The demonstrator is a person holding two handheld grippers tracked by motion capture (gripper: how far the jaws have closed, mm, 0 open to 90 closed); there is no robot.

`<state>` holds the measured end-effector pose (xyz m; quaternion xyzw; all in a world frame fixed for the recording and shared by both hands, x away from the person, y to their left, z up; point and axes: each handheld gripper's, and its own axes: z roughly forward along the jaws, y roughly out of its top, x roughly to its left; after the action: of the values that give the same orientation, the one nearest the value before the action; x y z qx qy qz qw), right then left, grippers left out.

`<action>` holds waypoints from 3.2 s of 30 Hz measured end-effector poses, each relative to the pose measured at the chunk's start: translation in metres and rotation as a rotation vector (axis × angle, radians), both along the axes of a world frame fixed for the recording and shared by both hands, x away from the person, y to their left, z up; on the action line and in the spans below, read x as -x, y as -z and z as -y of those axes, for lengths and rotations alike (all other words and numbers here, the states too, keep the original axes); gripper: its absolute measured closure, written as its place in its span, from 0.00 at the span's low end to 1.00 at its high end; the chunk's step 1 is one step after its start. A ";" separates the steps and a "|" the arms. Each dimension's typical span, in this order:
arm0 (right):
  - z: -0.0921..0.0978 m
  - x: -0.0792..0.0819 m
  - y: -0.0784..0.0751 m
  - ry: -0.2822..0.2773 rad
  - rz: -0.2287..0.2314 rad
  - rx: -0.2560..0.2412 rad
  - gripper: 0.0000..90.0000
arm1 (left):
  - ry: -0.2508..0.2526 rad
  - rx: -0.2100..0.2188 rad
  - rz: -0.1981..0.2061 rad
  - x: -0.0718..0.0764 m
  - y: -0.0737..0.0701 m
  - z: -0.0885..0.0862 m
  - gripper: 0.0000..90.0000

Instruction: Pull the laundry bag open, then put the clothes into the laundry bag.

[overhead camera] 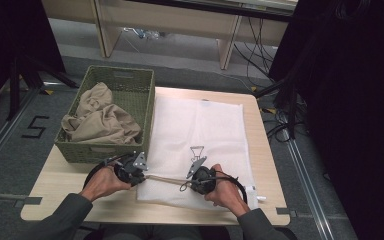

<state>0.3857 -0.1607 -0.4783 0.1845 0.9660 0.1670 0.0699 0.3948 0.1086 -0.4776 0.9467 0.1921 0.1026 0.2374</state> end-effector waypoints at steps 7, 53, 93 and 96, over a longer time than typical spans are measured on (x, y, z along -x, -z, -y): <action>-0.004 0.002 0.001 -0.008 -0.002 0.019 1.00 | -0.013 -0.007 -0.008 -0.002 0.008 -0.003 0.90; 0.035 -0.013 -0.004 0.077 0.121 -0.124 0.43 | -0.348 0.364 0.033 0.062 -0.018 -0.061 0.25; 0.029 -0.017 0.004 -0.050 0.098 -0.021 0.67 | -0.329 0.348 0.031 0.071 -0.015 -0.054 0.25; 0.023 -0.017 0.004 -0.081 0.091 -0.020 0.73 | -0.328 0.346 0.035 0.071 -0.015 -0.053 0.25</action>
<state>0.4025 -0.1841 -0.4825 0.1381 0.9668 0.1874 0.1052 0.3235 0.1619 -0.4629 0.8461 0.3539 0.1215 0.3795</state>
